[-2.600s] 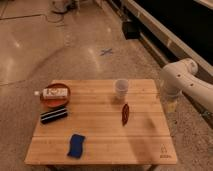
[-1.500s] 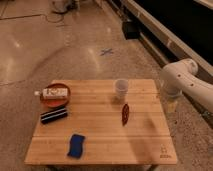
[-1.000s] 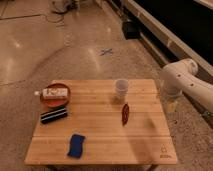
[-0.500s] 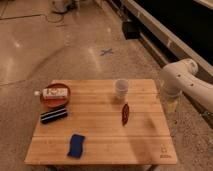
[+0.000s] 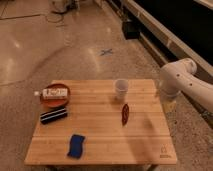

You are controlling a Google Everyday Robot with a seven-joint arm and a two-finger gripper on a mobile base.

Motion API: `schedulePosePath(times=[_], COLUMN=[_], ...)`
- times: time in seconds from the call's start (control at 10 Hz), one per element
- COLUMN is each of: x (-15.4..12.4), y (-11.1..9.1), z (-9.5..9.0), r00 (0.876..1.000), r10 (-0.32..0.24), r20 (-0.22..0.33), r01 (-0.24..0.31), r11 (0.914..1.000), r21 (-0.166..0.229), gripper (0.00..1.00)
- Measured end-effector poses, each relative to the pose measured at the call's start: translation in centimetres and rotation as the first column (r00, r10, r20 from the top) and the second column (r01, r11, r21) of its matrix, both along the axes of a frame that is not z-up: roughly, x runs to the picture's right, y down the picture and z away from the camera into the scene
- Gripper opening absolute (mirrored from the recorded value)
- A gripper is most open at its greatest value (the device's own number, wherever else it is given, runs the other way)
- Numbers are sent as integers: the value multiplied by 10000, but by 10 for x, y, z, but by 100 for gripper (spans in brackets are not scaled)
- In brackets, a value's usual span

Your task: Pick up the ceramic cup

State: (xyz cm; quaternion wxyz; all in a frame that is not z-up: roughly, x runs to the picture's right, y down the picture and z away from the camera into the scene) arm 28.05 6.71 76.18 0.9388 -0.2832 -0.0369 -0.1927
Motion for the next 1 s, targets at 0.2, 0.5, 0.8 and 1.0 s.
schedulePosePath(times=[0.2, 0.5, 0.8, 1.0], x=[-39, -73, -99, -112], y=[-15, -35, -54, -61], z=[1, 15, 43, 56], r00=[9968, 9890, 9809, 9766], r10=[-250, -449, -552, -512], r20=[760, 1407, 1865, 2088], r01=[243, 443, 564, 540], r11=[9996, 9990, 9984, 9985], r21=[105, 75, -12, -75], gripper=[64, 64, 64, 64])
